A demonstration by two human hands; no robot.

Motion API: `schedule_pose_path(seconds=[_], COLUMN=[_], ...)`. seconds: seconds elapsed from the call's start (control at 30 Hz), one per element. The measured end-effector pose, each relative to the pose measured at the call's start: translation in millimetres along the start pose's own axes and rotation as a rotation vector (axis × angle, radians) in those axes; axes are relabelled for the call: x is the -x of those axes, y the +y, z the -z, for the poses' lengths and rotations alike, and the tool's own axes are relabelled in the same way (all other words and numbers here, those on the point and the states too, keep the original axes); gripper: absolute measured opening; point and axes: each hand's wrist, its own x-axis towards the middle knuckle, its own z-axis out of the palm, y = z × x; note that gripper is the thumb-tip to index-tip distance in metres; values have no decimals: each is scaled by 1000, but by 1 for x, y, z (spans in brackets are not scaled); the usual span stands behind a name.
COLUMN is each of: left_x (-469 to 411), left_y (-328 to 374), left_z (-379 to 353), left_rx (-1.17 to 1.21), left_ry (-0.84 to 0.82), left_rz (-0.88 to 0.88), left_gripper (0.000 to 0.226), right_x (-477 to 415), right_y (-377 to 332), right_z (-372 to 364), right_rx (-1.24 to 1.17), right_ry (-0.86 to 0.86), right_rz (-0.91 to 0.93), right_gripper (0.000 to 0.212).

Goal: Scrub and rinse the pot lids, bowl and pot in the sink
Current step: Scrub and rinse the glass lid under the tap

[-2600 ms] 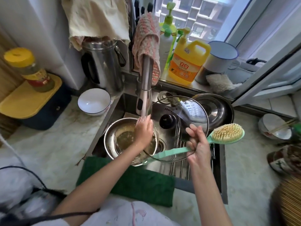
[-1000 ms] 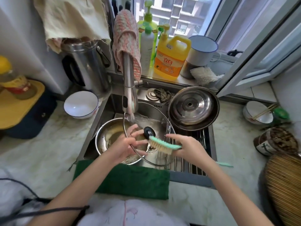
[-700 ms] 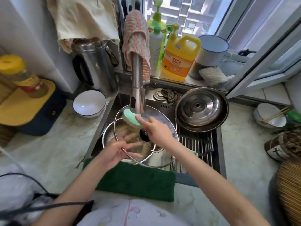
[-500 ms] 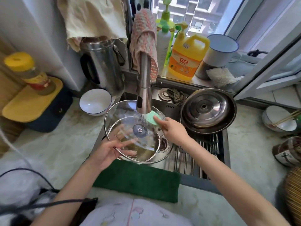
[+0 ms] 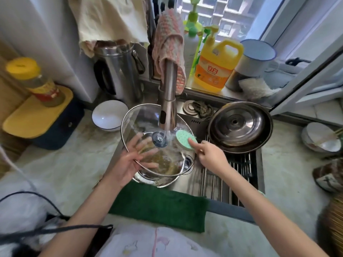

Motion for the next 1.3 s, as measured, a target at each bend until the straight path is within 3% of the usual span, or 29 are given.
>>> schedule_pose_path(seconds=[0.1,0.17,0.27,0.33,0.4,0.47,0.53,0.57,0.63,0.7,0.87,0.93,1.03,1.1,1.2,1.3], left_x=[-8,-12,-13,-14,-16,-17,-16,-15,-13,-14,-15,-17,-18,-21,-24,-23], left_y=[-6,-9,-13,-13,-13,-10,-9,-9,-9,-9,-8,-6,-1,0,-2,-4], left_z=[1,2,7,5,3,2,6,7,7,7,-7,-9,-10,-14,-17,-16], left_rx=[0,-6,57,93,105,118,134,132,107,85,43,62,115,110,83,85], left_ry=[29,43,21,9,-11,-12,5,11,17,33,147,186,216,252,295,280], left_rz=[9,8,14,12,-1,-21,-20,-23,-39,-30,-51,-48,-17,0,18,42], left_gripper=[62,64,63,63,64,70,95,97,77,72,68,65,69,67,62,72], right_x=[28,36,12,9,14,29,35,30,20,20,58,57,47,48,66,62], right_y=[-31,-24,10,13,-6,-23,-21,-14,1,0,-65,-56,-21,-24,-48,-22], right_z=[-11,-9,6,5,-1,-5,-3,-3,-2,0,-14,-16,-15,-21,-33,-32], right_rx=[-342,-337,42,155,35,-146,-119,-64,11,24,-306,-223,-3,-69,-326,-186], right_ry=[-279,-360,-150,13,28,-46,-30,19,74,42,-78,-12,79,88,65,109], right_rz=[199,272,110,-27,9,165,231,200,39,-20,195,259,82,2,148,102], right_gripper=[53,49,48,50,51,48,46,46,46,44,44,47,46,46,48,47])
